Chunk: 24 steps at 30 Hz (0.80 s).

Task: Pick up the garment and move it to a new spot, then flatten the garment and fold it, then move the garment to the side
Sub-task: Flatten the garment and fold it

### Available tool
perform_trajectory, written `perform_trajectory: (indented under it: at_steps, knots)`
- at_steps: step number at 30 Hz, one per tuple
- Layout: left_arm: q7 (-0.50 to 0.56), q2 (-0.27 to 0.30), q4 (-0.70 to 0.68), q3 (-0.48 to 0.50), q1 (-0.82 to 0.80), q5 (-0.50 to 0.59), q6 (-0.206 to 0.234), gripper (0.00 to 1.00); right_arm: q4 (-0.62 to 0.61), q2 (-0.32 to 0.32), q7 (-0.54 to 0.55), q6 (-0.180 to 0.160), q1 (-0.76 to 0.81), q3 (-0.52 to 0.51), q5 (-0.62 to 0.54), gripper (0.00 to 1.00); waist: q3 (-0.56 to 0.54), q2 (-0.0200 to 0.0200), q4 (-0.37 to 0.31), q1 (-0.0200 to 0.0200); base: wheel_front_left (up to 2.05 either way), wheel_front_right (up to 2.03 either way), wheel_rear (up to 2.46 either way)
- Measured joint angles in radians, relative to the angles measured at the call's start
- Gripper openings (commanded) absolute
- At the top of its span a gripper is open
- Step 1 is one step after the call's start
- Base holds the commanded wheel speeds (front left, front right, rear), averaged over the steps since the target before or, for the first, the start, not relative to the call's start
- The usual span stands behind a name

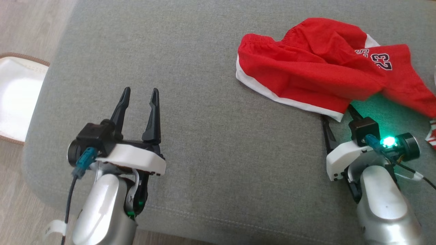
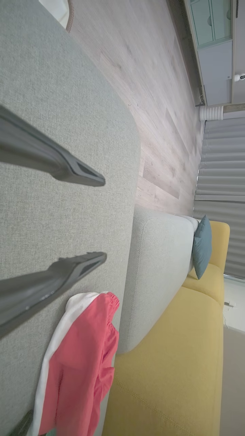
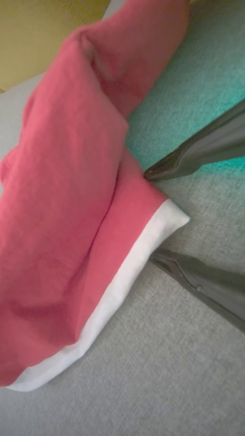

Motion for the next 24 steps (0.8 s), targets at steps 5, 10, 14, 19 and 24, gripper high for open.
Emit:
perform_trajectory:
  at_steps: [5, 10, 14, 19, 24]
  knots:
    - [0.0, -0.003, 0.008, 0.009, 0.0, 0.001, 0.0, 1.0, 0.036, 0.001, -0.018, 0.0, -0.014, -0.011, -0.021, 0.0, -0.006, 0.0, -0.009, 0.0, 0.0, 0.0, 0.0]
    - [0.0, -0.004, 0.017, 0.026, 0.001, 0.003, -0.004, 1.0, 0.051, 0.001, -0.031, 0.0, -0.013, -0.017, -0.029, 0.0, -0.018, 0.0, -0.034, 0.0, 0.0, 0.0, 0.0]
    - [0.0, -0.005, 0.018, 0.029, 0.001, 0.01, -0.008, 1.0, 0.052, 0.0, -0.045, 0.0, -0.009, -0.022, -0.033, 0.0, -0.033, 0.0, -0.069, 0.0, 0.0, 0.0, 0.0]
    - [0.0, -0.005, 0.026, 0.03, 0.002, 0.019, -0.017, 1.0, 0.011, 0.0, -0.053, 0.0, 0.005, -0.042, -0.052, 0.0, -0.057, 0.0, -0.12, 0.0, 0.0, 0.0, 0.0]
    - [0.0, -0.005, 0.036, 0.026, 0.005, 0.02, -0.032, 1.0, -0.051, 0.0, -0.029, 0.0, 0.084, -0.087, -0.068, 0.0, -0.08, 0.0, -0.179, 0.0, 0.0, 0.0, 0.0]
